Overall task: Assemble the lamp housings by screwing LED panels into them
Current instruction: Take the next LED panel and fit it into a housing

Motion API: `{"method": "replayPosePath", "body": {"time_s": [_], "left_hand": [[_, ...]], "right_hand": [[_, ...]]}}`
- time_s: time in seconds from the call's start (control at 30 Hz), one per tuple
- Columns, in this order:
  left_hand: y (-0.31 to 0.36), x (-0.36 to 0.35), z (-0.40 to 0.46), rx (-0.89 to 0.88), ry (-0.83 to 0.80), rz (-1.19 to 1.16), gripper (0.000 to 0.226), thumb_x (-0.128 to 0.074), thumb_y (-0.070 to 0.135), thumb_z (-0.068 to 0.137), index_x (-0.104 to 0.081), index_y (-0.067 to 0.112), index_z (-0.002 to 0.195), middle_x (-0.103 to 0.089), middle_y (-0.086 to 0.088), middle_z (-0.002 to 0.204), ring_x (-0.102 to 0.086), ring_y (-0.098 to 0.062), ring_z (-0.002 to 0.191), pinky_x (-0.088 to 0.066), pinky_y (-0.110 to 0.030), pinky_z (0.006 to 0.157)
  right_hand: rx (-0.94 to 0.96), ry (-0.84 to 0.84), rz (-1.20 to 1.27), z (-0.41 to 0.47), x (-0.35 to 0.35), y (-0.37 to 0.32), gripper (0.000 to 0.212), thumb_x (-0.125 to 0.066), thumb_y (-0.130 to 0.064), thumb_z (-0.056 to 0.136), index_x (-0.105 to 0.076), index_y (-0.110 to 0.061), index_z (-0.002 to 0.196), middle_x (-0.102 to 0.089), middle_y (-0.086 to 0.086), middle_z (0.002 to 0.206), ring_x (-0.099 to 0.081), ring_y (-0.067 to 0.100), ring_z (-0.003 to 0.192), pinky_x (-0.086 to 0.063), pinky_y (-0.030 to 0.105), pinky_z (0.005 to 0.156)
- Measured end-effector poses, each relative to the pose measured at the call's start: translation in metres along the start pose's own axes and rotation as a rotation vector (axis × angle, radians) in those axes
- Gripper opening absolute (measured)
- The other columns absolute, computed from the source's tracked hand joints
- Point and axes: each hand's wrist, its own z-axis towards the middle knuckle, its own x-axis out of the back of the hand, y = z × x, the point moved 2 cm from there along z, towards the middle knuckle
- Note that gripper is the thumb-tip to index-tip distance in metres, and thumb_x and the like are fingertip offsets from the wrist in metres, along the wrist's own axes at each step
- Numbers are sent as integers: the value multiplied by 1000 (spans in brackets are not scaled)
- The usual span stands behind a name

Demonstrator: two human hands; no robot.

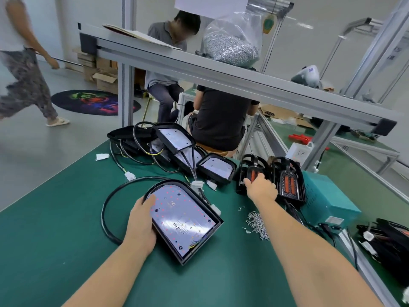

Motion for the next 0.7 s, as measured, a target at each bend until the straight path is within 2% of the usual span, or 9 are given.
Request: {"method": "replayPosePath", "body": {"time_s": [0.07,0.17,0.27,0.43,0.57,0.63,0.7], "left_hand": [[-1,1,2,18,0,-25,13,-49,20,98,-60,14,97,-65,-12,113,-64,-26,90,-50,-43,85],[-2,2,1,77,7,-74,32,-50,29,97,-58,7,120,-66,-12,118,-63,-31,105,-50,-45,88],[-1,1,-2,108,12,-114,41,-51,35,96,-57,7,125,-70,-9,110,-66,-27,96,-51,-41,76],[1,-1,-5,107,17,-146,39,-51,39,96,-61,8,119,-73,-6,98,-66,-25,92,-51,-39,77],[2,-2,-6,130,-1,-139,34,-51,39,95,-67,10,103,-75,-5,88,-68,-24,85,-51,-36,75],[2,-2,-5,134,-17,-142,33,-51,39,95,-69,11,94,-75,-5,84,-69,-22,78,-50,-35,71],[2,-1,-5,118,-24,-142,33,-52,39,95,-69,11,89,-75,-5,82,-72,-20,70,-50,-35,69]], "right_hand": [[-44,-12,13,4,1,-3,59,-54,-49,95,-41,-8,136,-53,20,135,-45,37,127,-38,42,103],[-86,-23,24,8,2,-6,63,-62,-49,90,-41,-9,134,-54,18,133,-48,36,125,-41,42,101],[-80,-9,21,12,4,-4,68,-66,-53,85,-42,-8,130,-58,16,127,-53,36,120,-44,40,90],[-52,74,85,14,4,2,71,-73,-45,81,-41,-4,129,-62,18,119,-60,37,108,-49,41,79],[-30,187,239,4,13,-1,74,-74,-43,79,-42,-1,131,-60,23,121,-56,40,112,-50,44,86],[35,259,335,-7,26,-6,73,-74,-41,77,-46,-1,132,-59,22,122,-54,39,112,-49,45,90],[158,276,382,-26,39,-14,62,-71,-42,76,-54,-7,124,-60,17,115,-54,37,106,-49,44,87]]}}
